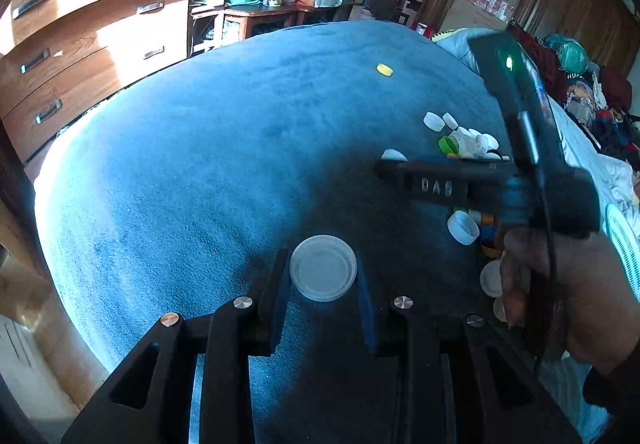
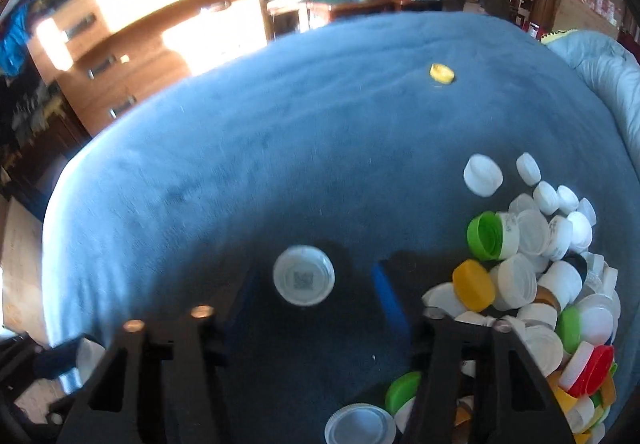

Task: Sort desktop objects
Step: 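Grasp a white cap with the left gripper while the right gripper grasps a QR-printed white cap, then hold both caps over the teal basket and open both grippers to drop them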

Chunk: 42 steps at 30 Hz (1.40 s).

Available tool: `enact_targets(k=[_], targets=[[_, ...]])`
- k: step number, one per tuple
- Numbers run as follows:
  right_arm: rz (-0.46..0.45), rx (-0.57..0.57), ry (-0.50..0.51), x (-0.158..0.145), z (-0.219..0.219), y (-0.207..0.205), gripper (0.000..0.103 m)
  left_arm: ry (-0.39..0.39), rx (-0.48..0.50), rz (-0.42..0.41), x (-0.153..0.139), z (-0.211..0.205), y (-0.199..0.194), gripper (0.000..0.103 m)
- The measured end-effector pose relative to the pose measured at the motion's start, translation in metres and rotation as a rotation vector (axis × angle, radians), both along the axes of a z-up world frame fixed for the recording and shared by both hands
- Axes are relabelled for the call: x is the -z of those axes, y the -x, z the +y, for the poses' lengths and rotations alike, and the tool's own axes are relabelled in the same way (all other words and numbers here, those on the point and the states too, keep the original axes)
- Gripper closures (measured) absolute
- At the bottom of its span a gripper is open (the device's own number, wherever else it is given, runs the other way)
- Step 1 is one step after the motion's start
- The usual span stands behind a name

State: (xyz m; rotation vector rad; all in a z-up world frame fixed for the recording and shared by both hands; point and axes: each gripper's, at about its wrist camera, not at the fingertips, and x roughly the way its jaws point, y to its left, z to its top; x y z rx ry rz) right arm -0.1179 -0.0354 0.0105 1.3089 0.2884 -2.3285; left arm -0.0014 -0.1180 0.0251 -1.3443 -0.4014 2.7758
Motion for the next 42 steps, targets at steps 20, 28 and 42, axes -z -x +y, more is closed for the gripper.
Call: enact_targets(k=[20, 28, 42], targets=[[0.245, 0.239, 0.081, -0.145, 0.169, -0.176, 0.071, 0.125, 0.152, 0.139, -0.091, 0.101, -0.011, 0.077], [0.373, 0.439, 0.025, -0.201, 0.264, -0.237, 0.071, 0.145, 0.369, 0.195, -0.133, 0.212, -0.020, 0.077], [0.443, 0.747, -0.050, -0.238, 0.412, -0.302, 0.070, 0.164, 0.644, 0.240, -0.185, 0.385, -0.034, 0.077]])
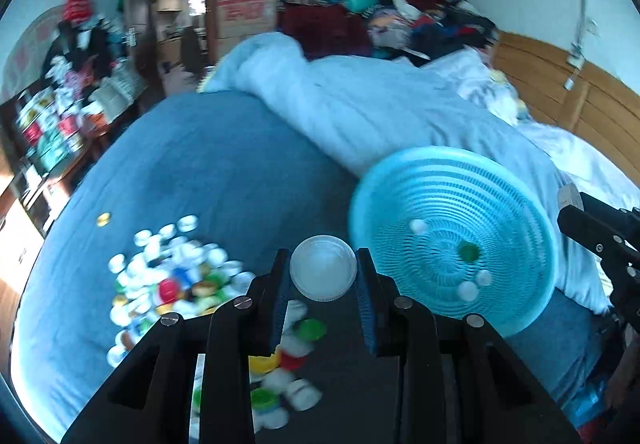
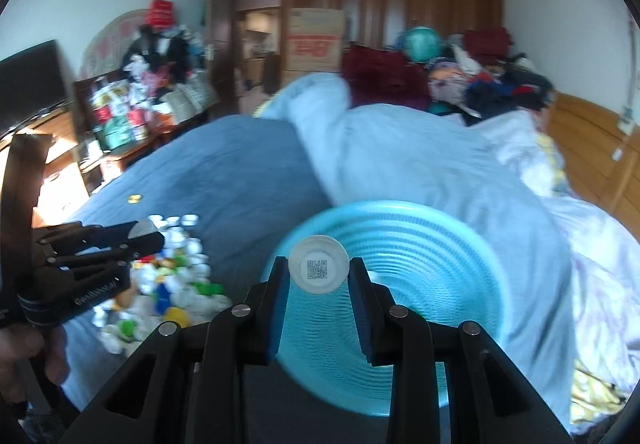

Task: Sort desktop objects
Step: 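Hold both caps over the teal basket and open both grippers to drop them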

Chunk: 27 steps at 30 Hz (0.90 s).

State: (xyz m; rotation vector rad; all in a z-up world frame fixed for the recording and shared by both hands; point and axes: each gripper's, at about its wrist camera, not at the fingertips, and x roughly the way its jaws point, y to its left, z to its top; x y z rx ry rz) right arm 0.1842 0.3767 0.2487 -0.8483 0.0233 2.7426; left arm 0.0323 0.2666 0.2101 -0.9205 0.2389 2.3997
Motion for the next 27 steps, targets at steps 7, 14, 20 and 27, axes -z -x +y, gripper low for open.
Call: enact_targets(k=[7, 14, 20, 27], targets=[[-0.042, 0.095, 0.027, 0.008, 0.059, -0.009, 0.070, 0.090, 0.120, -0.045, 0.002, 0.078, -0.008, 0.077], [-0.055, 0.112, 0.050, 0.015, 0.082, -0.013, 0.070, 0.134, 0.173, -0.074, 0.007, 0.122, -0.016, 0.077], [-0.056, 0.115, 0.061, 0.019, 0.083, -0.017, 0.070, 0.148, 0.180, -0.078, 0.011, 0.133, -0.019, 0.077], [-0.057, 0.116, 0.069, 0.022, 0.088, -0.018, 0.070, 0.157, 0.183, -0.080, 0.014, 0.138, -0.021, 0.077]])
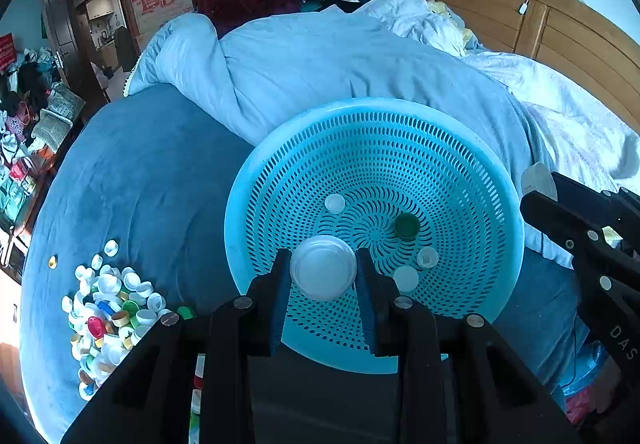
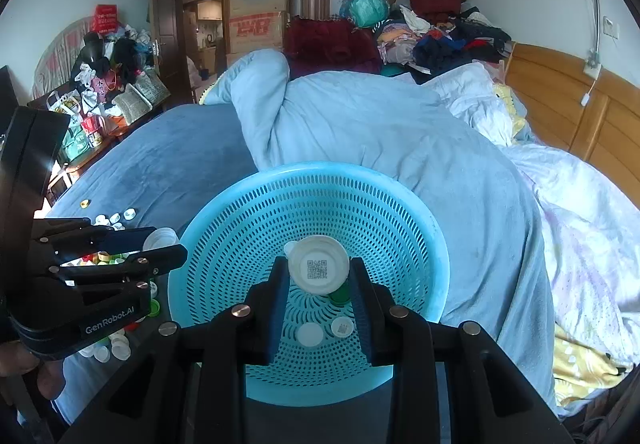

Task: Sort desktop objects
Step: 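Hold both caps over the teal basket and open both grippers to drop them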

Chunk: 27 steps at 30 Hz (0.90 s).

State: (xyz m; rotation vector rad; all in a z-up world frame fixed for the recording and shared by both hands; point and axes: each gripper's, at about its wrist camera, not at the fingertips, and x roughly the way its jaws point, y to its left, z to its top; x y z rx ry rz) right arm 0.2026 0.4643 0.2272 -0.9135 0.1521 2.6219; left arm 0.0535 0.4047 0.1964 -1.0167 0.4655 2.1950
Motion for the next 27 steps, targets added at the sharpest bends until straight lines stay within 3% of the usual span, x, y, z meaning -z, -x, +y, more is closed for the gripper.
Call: enact_targets(k=[23, 24, 25, 26, 27], targets=[[0.000, 0.004, 0.004, 0.006, 0.006, -0.004, 0.070, 0.003, 0.010, 0.004, 0.003, 0.007, -0.003, 0.075], [0.001, 0.018, -0.011, 0.006, 0.006, -0.005, 0.065, 0.005, 0.009, 0.008, 0.003, 0.008, -0.003, 0.065], [0.006, 0.027, -0.019, 0.006, 0.007, -0.006, 0.037, 0.009, 0.002, 0.017, 0.003, 0.007, -0.003, 0.053], [0.019, 0.030, -0.026, 0.005, 0.007, -0.008, 0.011, 0.008, -0.011, 0.036, 0.002, 0.005, -0.004, 0.048], [0.043, 0.038, -0.044, 0.002, 0.005, -0.012, 0.006, 0.002, -0.021, 0.050, 0.001, 0.003, -0.004, 0.045]])
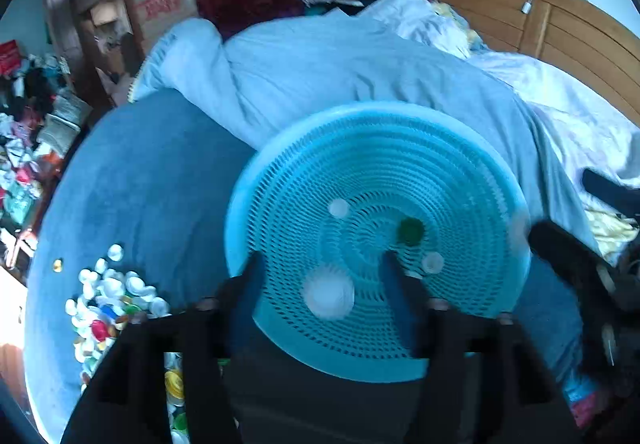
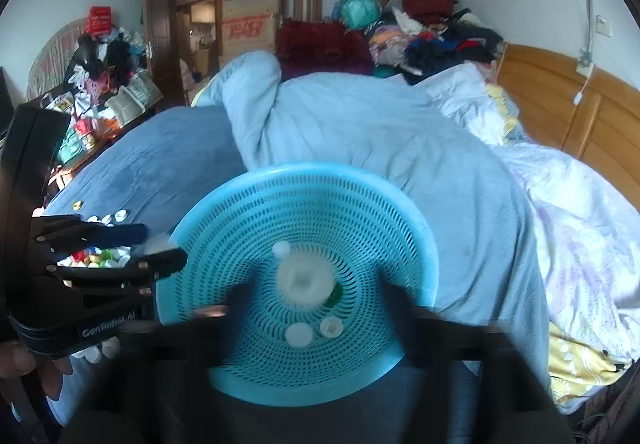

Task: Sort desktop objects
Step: 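Hold both caps over the teal basket and open both grippers to drop them, then grasp a white cap from the pile with the left gripper while the right gripper grasps another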

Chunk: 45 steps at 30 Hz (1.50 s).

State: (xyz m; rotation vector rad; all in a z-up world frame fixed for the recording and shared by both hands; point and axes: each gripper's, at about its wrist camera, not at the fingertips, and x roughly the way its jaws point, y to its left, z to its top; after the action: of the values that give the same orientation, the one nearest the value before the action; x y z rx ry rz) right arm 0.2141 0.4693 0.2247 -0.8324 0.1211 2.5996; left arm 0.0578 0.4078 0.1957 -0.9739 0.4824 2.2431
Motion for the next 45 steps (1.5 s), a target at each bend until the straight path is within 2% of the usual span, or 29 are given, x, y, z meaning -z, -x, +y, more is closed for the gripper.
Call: enact_targets(k=[4, 7, 9, 12, 15, 17, 19, 22, 24, 26, 27, 29, 32, 33, 35, 37, 39, 40, 45], targets=[[0.024, -0.024, 0.000, -0.005, -0.006, -0.003, 0.006, -0.028, -0.011, -0.021, 0.003, -0.012, 0.006, 0.044], [0.058, -0.065, -0.002, -0.007, -0.018, -0.010, 0.007, -0.056, -0.017, -0.012, 0.018, -0.042, 0.014, 0.044], [0.076, -0.092, -0.012, -0.006, -0.028, -0.018, 0.007, -0.061, -0.044, 0.003, 0.041, -0.076, 0.024, 0.044], [0.087, -0.131, -0.010, 0.002, -0.044, -0.024, 0.007, -0.077, -0.092, -0.098, 0.088, -0.134, 0.048, 0.044], [0.075, -0.177, -0.005, 0.011, -0.061, -0.021, 0.007, -0.046, -0.222, -0.160, 0.131, -0.191, 0.074, 0.044], [0.052, -0.213, -0.003, 0.019, -0.074, -0.014, 0.007, -0.089, -0.295, -0.231, 0.151, -0.231, 0.090, 0.056], [0.028, -0.236, 0.005, 0.025, -0.083, -0.007, 0.007, -0.166, -0.285, -0.228, 0.147, -0.257, 0.092, 0.059], [0.013, -0.268, 0.011, 0.031, -0.098, 0.001, 0.007, -0.100, -0.358, -0.171, 0.139, -0.282, 0.089, 0.053], [0.009, -0.292, 0.010, 0.034, -0.108, 0.007, 0.007, -0.112, -0.402, -0.220, 0.150, -0.312, 0.090, 0.052], [-0.001, -0.311, 0.012, 0.038, -0.117, 0.013, 0.007, -0.100, -0.426, -0.233, 0.160, -0.334, 0.086, 0.048], [-0.008, -0.324, 0.013, 0.042, -0.124, 0.017, 0.007, -0.125, -0.433, -0.228, 0.160, -0.347, 0.082, 0.048], [-0.012, -0.345, 0.015, 0.045, -0.134, 0.021, 0.007, -0.118, -0.479, -0.186, 0.150, -0.364, 0.071, 0.050], [-0.002, -0.380, 0.031, 0.051, -0.150, 0.020, 0.007, -0.194, -0.498, -0.095, 0.128, -0.392, 0.043, 0.049], [-0.004, -0.396, 0.037, 0.055, -0.154, 0.020, 0.007, -0.197, -0.490, -0.077, 0.125, -0.397, 0.033, 0.048], [-0.031, -0.430, 0.057, 0.068, -0.167, 0.023, 0.007, -0.150, -0.447, -0.063, 0.124, -0.398, 0.019, 0.048], [-0.070, -0.458, 0.093, 0.083, -0.177, 0.027, 0.007, -0.150, -0.338, -0.090, 0.126, -0.384, 0.006, 0.048], [-0.099, -0.477, 0.117, 0.096, -0.186, 0.029, 0.007, -0.111, -0.215, -0.069, 0.128, -0.359, -0.013, 0.048], [-0.107, -0.483, 0.121, 0.100, -0.190, 0.030, 0.007, -0.109, -0.186, -0.067, 0.130, -0.352, -0.014, 0.048], [-0.133, -0.499, 0.133, 0.111, -0.196, 0.033, 0.007, -0.105, -0.164, -0.067, 0.150, -0.328, -0.008, 0.048]])
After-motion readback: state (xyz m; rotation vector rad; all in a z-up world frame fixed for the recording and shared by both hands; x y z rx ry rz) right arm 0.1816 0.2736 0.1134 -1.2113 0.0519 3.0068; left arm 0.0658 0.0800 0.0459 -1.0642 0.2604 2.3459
